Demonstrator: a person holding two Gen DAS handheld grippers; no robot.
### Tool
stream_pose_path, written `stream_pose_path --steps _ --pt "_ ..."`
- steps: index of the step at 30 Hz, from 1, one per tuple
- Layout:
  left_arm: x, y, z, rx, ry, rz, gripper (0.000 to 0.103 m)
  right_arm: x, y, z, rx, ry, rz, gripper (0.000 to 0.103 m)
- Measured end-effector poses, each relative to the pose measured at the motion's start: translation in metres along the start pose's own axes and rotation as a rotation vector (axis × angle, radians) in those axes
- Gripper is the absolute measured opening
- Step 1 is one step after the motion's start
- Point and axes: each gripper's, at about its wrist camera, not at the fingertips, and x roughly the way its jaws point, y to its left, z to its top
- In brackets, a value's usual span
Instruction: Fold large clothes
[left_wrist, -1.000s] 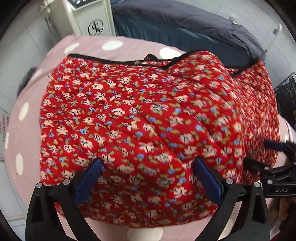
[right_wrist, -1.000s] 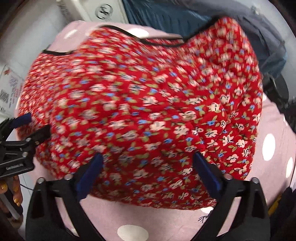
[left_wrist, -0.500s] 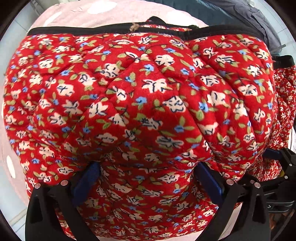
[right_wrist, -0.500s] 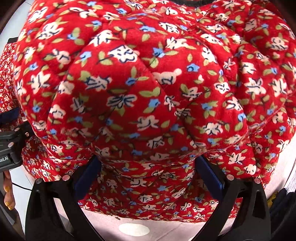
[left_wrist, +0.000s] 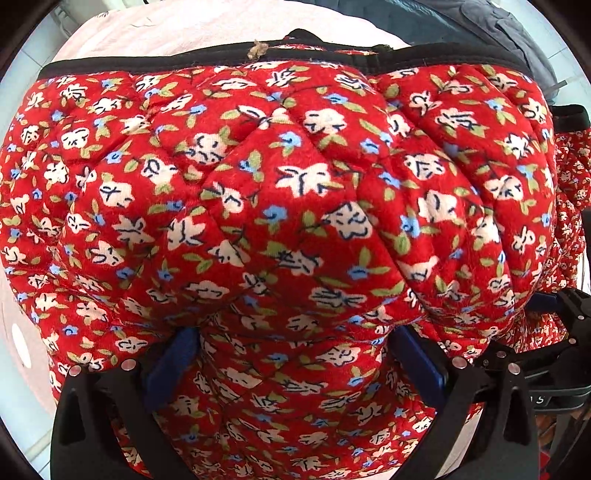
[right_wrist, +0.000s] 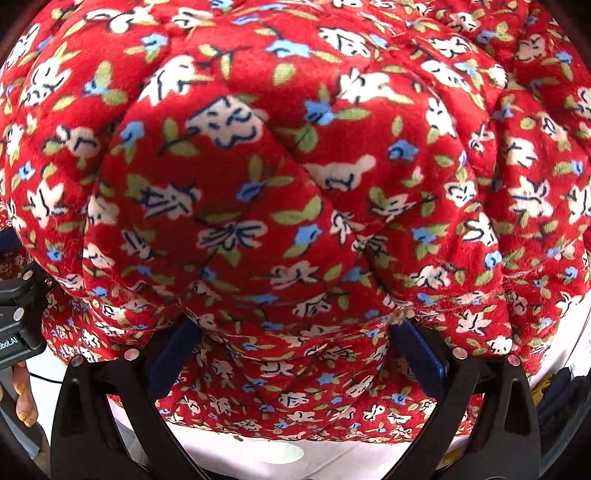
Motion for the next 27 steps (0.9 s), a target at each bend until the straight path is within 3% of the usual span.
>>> stream_pose_path --steps 7,11,14,17,19,22,27 --pt "-0.009 0.001 -0.008 -0.005 -0.01 0.01 0.1 -0.006 -0.004 -0.003 -0.003 -0.062 -0.002 0.099" --pt "-0.023 -0.003 -0.028 0.0 -0.109 0.025 0.099 -0.017 -0.006 -0.013 -0.018 -0.177 0.019 0.099" --pt "-0.048 -0.002 -0.046 -0.003 -0.173 0.012 0.098 -0.034 -0.015 -0.022 -0.049 -0.254 0.096 0.099" --pt "-0.075 0.004 -0.064 -0.021 -0.251 -0.007 0.097 -0.059 -0.042 -0.031 -0.02 -0.348 0.251 0.098" --pt "-0.095 0.014 -0.079 -0.047 -0.299 -0.004 0.097 -0.076 -0.06 -0.041 -0.006 -0.42 0.288 0.098" --pt "-0.121 0.038 -0.108 -0.102 -0.364 -0.062 0.097 -0.099 -0.083 -0.061 -0.032 -0.524 0.306 0.098" --pt "-0.134 0.092 -0.14 -0.19 -0.382 -0.049 0.097 -0.105 -0.116 -0.111 -0.056 -0.607 0.281 0.098"
